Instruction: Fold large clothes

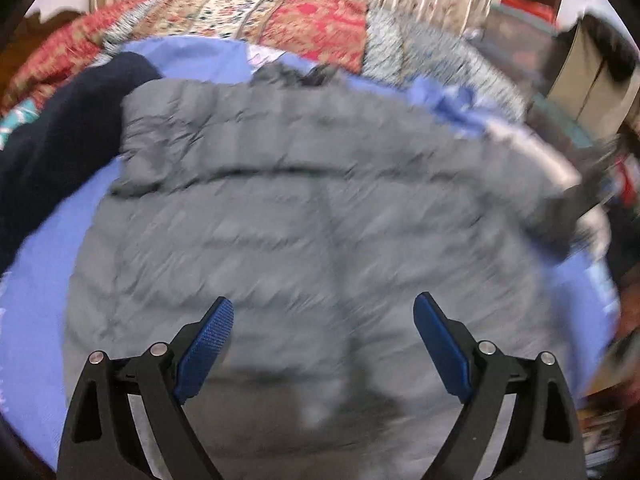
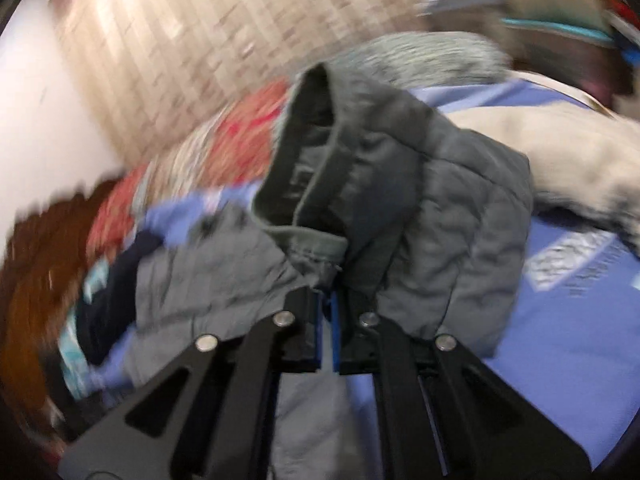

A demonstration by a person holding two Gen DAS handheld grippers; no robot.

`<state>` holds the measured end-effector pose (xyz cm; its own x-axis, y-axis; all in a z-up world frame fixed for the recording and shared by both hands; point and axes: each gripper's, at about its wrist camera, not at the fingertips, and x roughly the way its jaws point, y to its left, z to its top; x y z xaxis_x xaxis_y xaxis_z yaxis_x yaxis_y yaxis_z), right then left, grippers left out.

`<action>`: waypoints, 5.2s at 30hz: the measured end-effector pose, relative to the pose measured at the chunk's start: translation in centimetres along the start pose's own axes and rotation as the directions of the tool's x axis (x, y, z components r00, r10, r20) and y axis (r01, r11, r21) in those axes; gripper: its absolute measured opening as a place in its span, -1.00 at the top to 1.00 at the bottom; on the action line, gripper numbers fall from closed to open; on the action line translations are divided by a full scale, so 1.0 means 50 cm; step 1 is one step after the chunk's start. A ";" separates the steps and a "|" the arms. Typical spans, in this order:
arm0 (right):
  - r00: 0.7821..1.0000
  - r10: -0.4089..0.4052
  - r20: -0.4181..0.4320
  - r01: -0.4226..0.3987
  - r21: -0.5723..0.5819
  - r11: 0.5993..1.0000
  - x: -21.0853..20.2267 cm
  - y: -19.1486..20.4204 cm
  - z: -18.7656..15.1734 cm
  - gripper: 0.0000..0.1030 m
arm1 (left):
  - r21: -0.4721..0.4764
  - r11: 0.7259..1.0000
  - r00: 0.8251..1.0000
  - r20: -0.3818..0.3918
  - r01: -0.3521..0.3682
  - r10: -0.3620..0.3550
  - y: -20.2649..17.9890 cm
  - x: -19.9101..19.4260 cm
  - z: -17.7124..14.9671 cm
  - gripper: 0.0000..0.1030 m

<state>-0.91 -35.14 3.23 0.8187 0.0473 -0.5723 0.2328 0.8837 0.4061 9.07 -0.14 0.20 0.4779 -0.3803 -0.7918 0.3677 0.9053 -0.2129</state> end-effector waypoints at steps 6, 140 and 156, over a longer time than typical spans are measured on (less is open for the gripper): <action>0.993 0.017 -0.113 -0.038 -0.193 0.980 0.062 0.134 -0.121 0.95 | -0.095 0.950 0.954 -0.021 0.297 -0.300 -0.051 0.002 0.105 -1.05; 0.959 -0.068 -0.274 0.003 -0.232 0.973 0.437 0.297 0.003 0.16 | -0.320 0.945 0.984 0.137 -0.066 0.115 0.363 -0.027 0.310 0.43; 0.912 -0.276 -0.304 0.193 -0.276 0.942 0.427 0.144 -0.031 0.19 | -0.025 0.960 0.954 -0.124 -0.278 0.273 0.283 0.225 0.203 0.43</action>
<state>17.45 -27.08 -7.17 0.5225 -0.0588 -0.8506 0.2322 0.9697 0.0756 27.74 6.48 -5.92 0.4577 -0.0921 -0.8843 0.2002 0.9798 0.0016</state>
